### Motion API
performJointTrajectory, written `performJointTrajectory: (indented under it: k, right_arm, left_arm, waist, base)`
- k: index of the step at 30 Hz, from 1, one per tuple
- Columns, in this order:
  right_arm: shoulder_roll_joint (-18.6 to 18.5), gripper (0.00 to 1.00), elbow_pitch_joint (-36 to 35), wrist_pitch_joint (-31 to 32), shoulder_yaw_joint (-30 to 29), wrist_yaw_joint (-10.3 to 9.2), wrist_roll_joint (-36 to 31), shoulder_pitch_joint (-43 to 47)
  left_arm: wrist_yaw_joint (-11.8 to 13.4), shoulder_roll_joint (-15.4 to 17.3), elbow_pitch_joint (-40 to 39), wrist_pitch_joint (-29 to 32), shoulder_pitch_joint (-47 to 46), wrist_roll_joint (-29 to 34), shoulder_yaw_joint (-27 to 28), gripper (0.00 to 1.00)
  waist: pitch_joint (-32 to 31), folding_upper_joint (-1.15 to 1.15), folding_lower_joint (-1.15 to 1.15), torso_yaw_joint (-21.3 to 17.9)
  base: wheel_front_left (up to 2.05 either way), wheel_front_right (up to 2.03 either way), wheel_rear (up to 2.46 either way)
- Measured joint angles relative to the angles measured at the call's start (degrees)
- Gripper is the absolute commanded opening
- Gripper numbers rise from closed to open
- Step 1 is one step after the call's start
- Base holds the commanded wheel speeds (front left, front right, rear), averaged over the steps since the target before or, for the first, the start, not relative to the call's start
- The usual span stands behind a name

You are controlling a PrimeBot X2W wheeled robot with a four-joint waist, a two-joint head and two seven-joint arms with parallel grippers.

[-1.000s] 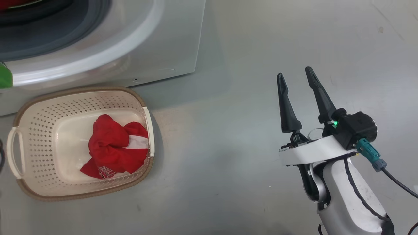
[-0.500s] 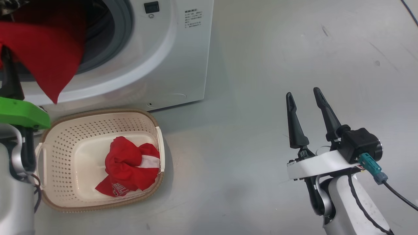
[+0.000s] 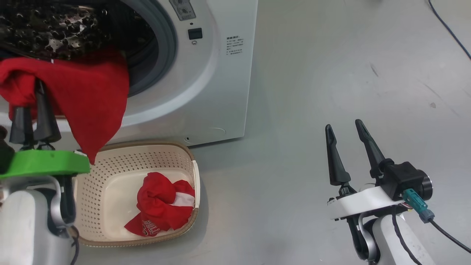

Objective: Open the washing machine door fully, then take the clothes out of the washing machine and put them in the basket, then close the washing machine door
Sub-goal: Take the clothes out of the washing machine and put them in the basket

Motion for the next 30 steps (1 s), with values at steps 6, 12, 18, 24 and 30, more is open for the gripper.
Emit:
performJointTrajectory:
  k: [6,12,18,24,30]
  right_arm:
    - [0.01,1.0,0.19,0.0,-0.07,0.49,-0.14,1.87]
    - [0.02,1.0,0.38,0.0,-0.12,0.96,-0.48,3.78]
    - [0.05,1.0,0.38,0.0,0.24,1.15,-0.48,4.94]
    - [0.1,1.0,0.33,0.0,0.67,1.57,-0.49,5.44]
    - [0.1,1.0,-0.41,0.01,1.1,1.99,-1.0,5.45]
  left_arm:
    - [0.22,-0.96,-2.5,-1.48,3.15,0.74,-1.16,0.0]
    - [0.75,-2.98,-4.77,-1.87,7.66,0.8,-2.04,0.0]
    - [0.78,-3.54,-5.59,-1.85,12.17,0.79,-3.58,0.0]
    - [1.31,-3.99,-5.55,-1.02,16.23,0.68,-4.3,0.0]
    - [1.64,-5.0,-4.37,0.0,18.51,-0.02,-5.94,0.0]
  waist:
    - [-2.18,0.0,0.0,1.09]
    - [-4.36,0.0,0.0,2.57]
    - [-5.96,0.0,0.0,3.84]
    - [-6.4,0.0,0.0,4.23]
    - [-5.38,0.0,0.0,4.16]
  base:
    - [0.0,0.0,0.0]
    - [0.0,0.0,0.0]
    - [0.0,0.0,0.0]
    - [0.0,0.0,0.0]
    - [0.0,0.0,0.0]
